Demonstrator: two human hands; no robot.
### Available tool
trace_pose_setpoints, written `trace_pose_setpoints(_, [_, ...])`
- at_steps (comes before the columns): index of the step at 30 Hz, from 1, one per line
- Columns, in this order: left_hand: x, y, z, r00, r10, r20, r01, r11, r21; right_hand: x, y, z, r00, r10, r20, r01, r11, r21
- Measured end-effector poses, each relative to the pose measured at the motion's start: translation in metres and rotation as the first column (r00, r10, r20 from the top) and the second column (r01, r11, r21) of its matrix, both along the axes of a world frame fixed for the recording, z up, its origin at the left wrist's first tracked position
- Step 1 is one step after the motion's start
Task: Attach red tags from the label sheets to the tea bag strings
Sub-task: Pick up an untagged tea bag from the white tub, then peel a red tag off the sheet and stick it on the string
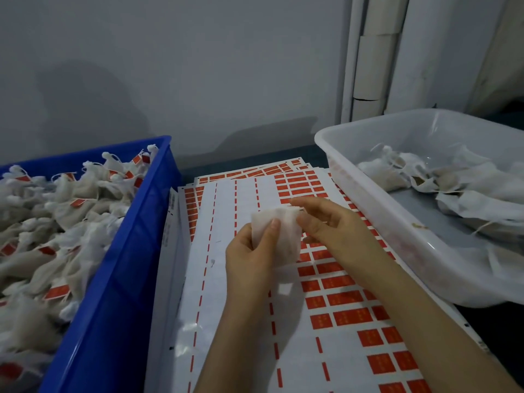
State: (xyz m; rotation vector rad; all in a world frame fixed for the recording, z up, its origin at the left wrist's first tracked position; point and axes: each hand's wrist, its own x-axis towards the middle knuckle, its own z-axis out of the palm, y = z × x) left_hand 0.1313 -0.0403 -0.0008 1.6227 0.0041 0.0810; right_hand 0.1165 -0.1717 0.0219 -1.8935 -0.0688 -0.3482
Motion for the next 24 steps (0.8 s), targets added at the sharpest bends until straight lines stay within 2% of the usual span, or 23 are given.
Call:
trace_pose_setpoints(3, [0.001,0.000,0.000,0.999,0.032,-0.004,-0.032,0.999,0.011,0.001,-0.002,-0.002,1.000,-0.020,0.009,0.020,0.999,0.035])
trace_pose_setpoints(8, [0.000,-0.002,0.000,1.000,0.001,-0.027,0.000,1.000,0.020,0.006,-0.006,-0.013,0.994,-0.112,-0.008,0.111,0.992,-0.058])
trace_pose_setpoints(12, [-0.003,-0.005,0.003,0.998,-0.055,0.019,0.054,0.996,0.068,0.007,-0.005,-0.016,0.996,-0.092,0.020,0.093,0.994,-0.051])
trace_pose_setpoints(24, [-0.002,-0.004,0.002,0.994,0.019,0.106,-0.031,0.993,0.111,0.002,0.001,-0.014,0.993,-0.100,0.066,0.102,0.994,-0.029])
